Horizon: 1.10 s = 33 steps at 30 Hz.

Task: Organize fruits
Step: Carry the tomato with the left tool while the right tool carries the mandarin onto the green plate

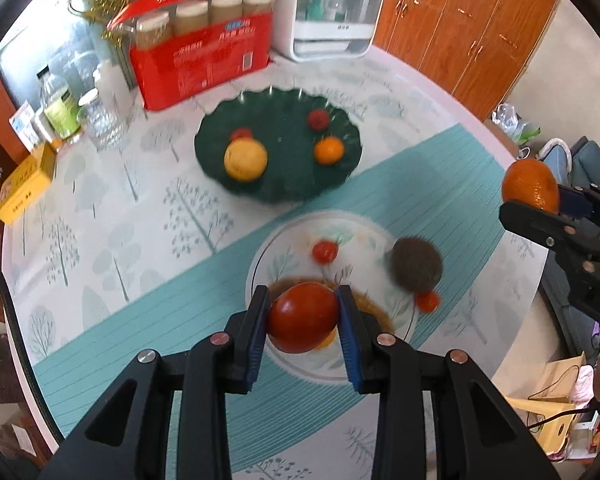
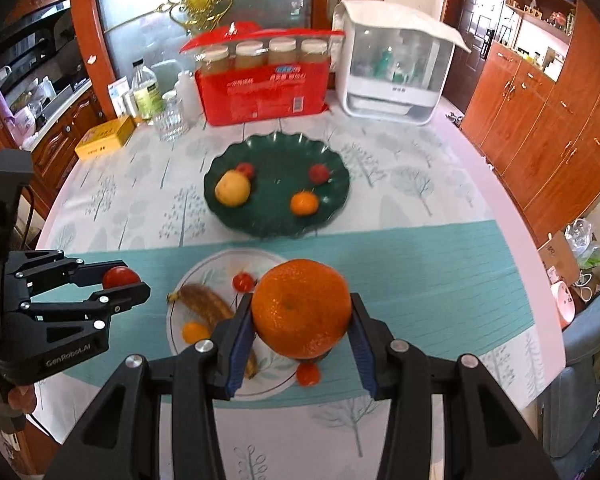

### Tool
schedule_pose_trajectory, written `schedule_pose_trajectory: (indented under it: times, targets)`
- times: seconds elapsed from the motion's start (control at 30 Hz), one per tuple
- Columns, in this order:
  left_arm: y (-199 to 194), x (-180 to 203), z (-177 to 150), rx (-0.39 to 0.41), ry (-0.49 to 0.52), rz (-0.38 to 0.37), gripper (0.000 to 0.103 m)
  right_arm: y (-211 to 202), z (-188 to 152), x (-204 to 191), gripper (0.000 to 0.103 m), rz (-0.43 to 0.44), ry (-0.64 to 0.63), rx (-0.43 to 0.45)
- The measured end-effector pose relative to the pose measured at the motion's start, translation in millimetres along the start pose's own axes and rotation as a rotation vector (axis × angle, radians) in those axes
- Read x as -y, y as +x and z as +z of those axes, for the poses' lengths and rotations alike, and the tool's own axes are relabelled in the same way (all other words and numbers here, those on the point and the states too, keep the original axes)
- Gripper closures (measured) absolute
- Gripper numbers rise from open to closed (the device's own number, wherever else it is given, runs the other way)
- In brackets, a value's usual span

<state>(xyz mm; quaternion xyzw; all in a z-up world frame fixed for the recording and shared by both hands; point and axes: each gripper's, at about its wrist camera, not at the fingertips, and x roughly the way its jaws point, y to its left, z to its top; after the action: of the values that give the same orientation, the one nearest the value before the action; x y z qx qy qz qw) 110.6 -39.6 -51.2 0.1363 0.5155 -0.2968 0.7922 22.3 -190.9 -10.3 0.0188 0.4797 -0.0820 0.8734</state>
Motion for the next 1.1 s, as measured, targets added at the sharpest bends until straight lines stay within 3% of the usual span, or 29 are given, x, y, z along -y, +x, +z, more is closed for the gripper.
schedule_pose_trajectory:
  times: [0.2, 0.57, 0.8, 1.1]
  targets:
    - [-8.7, 12.4, 34.3, 0.038, 0.010, 0.019, 0.071, -7.0, 35.0, 18.7, 0.058, -0.009, -0.006, 0.040]
    - [3.9, 17.2, 92.8, 0.090, -0.060, 0.046, 0.071, 10.7, 99.0, 56.7, 0.058, 0.015, -0.005, 0.074]
    - [28.6, 7.2, 122.0, 0.099, -0.142, 0.083, 0.071, 63.5, 142.7, 84.2, 0.058, 0.062, 0.004, 0.035]
    - [97.1, -18.9, 132.7, 0.005, -0.248, 0.125, 0.071, 164.2, 172.9, 83.2, 0.058, 0.118, -0.033, -0.103]
